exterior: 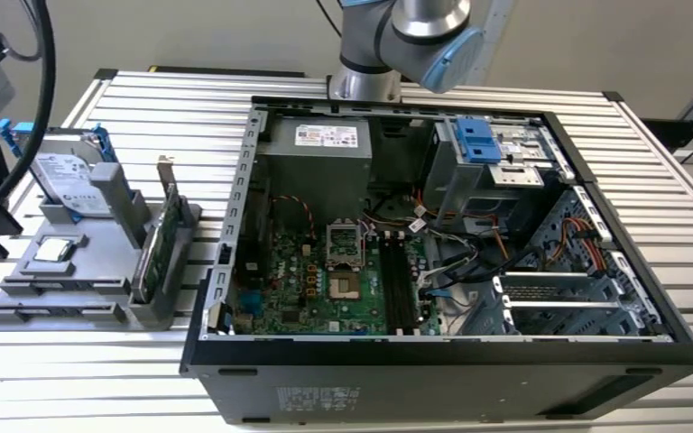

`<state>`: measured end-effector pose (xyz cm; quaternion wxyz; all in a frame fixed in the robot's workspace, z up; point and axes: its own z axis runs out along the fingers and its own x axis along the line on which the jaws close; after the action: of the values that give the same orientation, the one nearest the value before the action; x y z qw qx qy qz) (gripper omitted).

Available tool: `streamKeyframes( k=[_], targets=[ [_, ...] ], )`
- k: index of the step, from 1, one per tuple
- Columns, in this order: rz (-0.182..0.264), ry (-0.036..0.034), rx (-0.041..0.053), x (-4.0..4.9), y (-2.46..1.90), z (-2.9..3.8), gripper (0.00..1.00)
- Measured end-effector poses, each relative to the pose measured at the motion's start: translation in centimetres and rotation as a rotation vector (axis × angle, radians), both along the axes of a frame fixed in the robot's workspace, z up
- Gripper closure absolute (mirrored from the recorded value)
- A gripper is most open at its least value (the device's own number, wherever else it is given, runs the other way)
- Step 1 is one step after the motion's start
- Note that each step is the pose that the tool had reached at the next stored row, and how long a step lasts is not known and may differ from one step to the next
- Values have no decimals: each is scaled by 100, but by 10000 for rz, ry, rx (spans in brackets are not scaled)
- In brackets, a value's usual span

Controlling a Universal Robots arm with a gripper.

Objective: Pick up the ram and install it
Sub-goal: 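Pick up the ram and move it above insertion slot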

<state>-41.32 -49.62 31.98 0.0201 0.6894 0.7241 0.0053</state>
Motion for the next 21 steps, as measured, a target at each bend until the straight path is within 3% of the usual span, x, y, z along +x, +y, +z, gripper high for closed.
streamKeyframes(
  k=[21],
  targets=[
    [0, 0, 1, 0, 0, -123, 0]
  ],
)
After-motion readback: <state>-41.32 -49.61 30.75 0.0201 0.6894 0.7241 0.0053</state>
